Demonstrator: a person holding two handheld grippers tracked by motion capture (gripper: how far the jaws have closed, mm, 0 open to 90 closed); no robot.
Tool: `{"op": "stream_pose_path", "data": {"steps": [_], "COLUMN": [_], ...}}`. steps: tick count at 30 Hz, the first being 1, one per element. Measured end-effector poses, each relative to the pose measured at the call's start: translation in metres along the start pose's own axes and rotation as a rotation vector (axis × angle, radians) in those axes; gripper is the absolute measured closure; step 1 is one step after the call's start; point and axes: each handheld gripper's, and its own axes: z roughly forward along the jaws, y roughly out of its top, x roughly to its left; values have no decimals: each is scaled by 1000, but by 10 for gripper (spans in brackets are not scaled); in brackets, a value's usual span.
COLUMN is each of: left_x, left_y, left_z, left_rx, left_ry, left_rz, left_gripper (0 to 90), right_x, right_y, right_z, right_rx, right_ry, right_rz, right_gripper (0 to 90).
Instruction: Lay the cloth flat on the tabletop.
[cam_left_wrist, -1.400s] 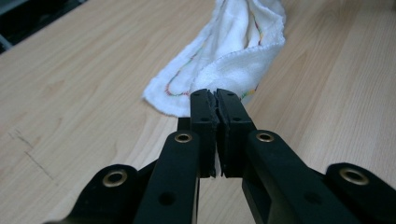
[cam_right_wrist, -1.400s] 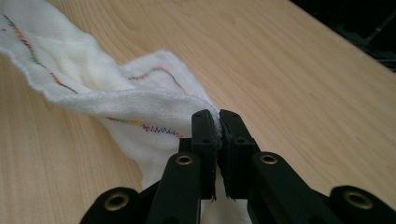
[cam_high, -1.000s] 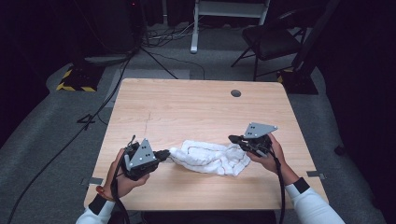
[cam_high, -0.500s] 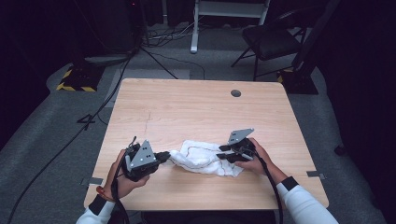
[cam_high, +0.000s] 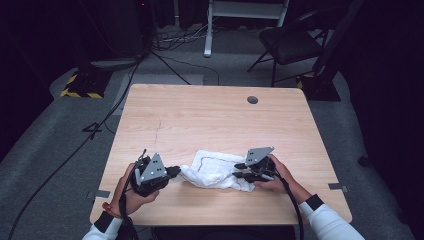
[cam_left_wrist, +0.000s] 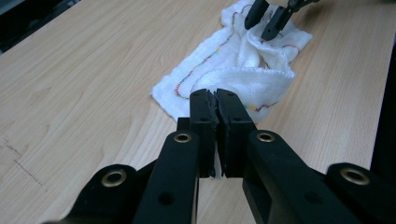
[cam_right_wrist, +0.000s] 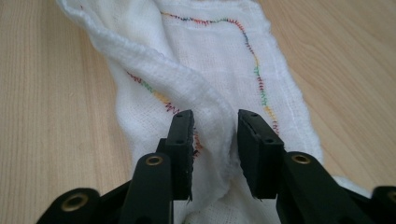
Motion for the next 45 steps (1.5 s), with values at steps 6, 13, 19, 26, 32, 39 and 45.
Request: {"op": "stream_pose_path", "data": {"steps": [6,13,19,26,32,39,45], "left_x": [-2,-4,0,2,2,3,-7], "left_y": [-1,-1,-4,-4,2,11,21], "left_z": [7,13,11,10,4,-17,-34], "left_rx": [20,33,30,28,-5,-81,-119], "left_ry": [-19,-39,-25,-18,12,52,59], "left_rz": [8,14,2,-2,-2,6,40], "left_gripper": [857,857,857,857,858,860,861], "right_x": [5,4,9,8,9,13,28], "right_y": [4,10,11,1,7,13,18], "right_z": [8,20,11,-6,-30,-82,-120], "right_rx": [18,-4,-5,-15,-96,-220,-282], "right_ry": [-11,-10,-23,-33,-65,-173,-221], "right_rz": [-41,-45,-78,-61,-48,-22,-34], "right_gripper": [614,572,752,892,900,900,900]}}
